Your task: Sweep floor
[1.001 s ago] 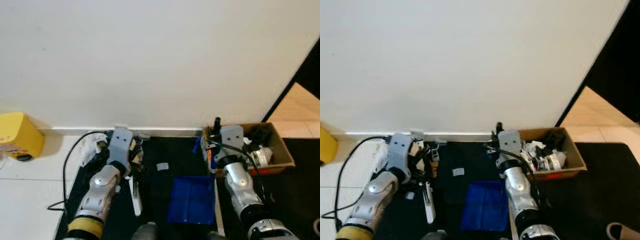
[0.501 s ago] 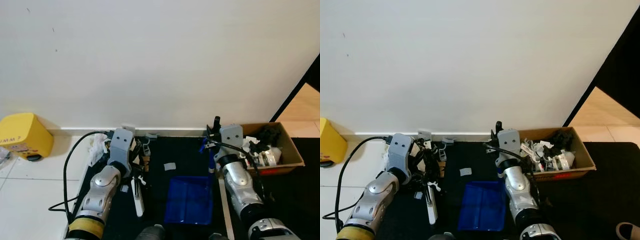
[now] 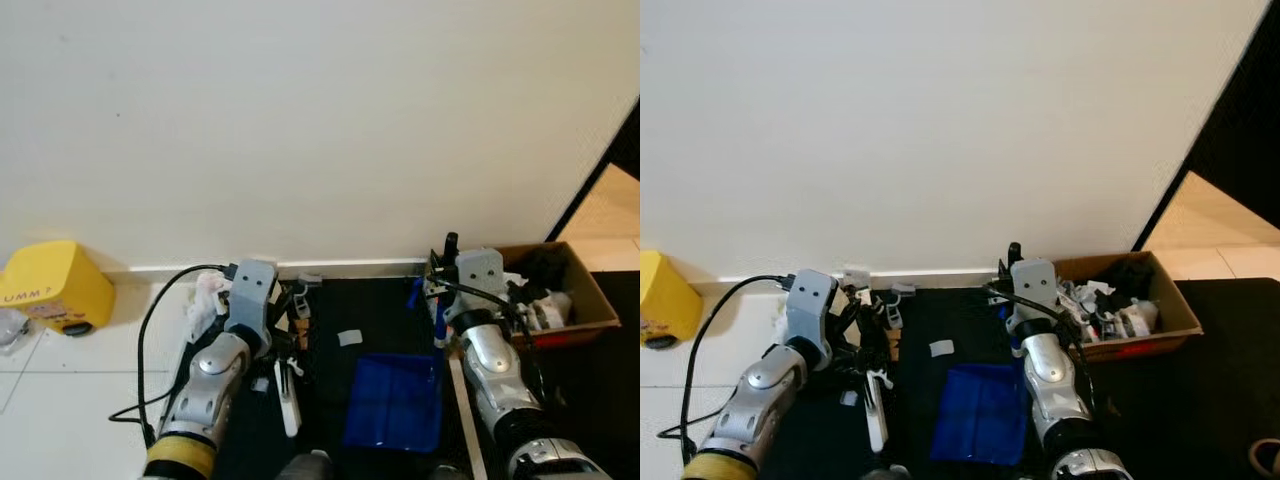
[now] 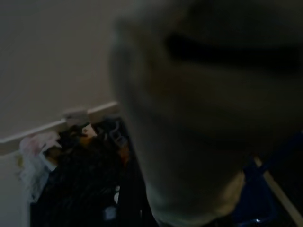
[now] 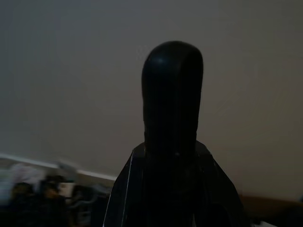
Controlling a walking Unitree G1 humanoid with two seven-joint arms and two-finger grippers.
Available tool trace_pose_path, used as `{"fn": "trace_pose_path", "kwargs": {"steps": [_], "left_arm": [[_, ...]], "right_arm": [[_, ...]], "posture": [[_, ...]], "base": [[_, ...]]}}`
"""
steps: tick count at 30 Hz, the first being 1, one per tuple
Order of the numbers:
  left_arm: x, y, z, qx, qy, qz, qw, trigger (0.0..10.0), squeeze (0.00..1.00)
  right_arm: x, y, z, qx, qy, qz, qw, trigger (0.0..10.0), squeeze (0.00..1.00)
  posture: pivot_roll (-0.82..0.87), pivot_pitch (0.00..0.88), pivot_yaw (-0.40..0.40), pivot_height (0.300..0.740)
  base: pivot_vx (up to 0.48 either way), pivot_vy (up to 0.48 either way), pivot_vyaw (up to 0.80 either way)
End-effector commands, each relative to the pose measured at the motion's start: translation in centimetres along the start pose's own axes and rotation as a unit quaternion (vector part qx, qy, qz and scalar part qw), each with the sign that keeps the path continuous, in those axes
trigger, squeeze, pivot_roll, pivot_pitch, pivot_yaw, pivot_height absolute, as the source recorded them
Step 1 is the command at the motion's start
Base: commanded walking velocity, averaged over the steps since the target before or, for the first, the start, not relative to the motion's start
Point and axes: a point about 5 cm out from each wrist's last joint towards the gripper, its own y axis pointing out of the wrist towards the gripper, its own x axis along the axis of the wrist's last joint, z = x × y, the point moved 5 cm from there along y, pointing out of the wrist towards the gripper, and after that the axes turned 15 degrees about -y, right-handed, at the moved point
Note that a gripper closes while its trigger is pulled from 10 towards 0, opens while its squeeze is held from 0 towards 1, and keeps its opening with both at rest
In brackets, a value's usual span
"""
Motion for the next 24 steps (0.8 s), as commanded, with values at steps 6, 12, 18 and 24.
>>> {"fn": "trace_pose_path", "kwargs": {"steps": [6, 12, 18, 24], "left_arm": [[0.42, -0.12, 0.32, 0.004, 0.016, -0.005, 1.000, 10.0, 0.00], [0.34, -0.08, 0.20, 0.001, 0.022, -0.004, 1.000, 10.0, 0.00], [0.29, -0.07, 0.03, -0.005, 0.027, -0.002, 1.000, 10.0, 0.01], [0.24, -0.12, 0.06, -0.004, 0.029, -0.001, 1.000, 10.0, 0.00]], "right_arm": [[0.59, 0.19, -0.04, -0.005, 0.004, -0.014, 1.000, 10.0, 0.00], [0.62, 0.22, -0.09, -0.004, 0.003, -0.015, 1.000, 10.0, 0.00], [0.59, 0.17, -0.09, -0.004, 0.003, -0.015, 1.000, 10.0, 0.00], [0.63, 0.16, -0.07, -0.004, 0.003, -0.016, 1.000, 10.0, 0.00]], "posture": [[0.19, 0.072, 0.054, 0.740], [0.19, 0.070, 0.054, 0.740], [0.19, 0.070, 0.053, 0.740], [0.19, 0.072, 0.053, 0.740]], "base": [[0.000, 0.281, 0.00], [0.000, 0.000, 0.00], [0.000, -0.107, 0.00], [0.000, -0.389, 0.00]]}}
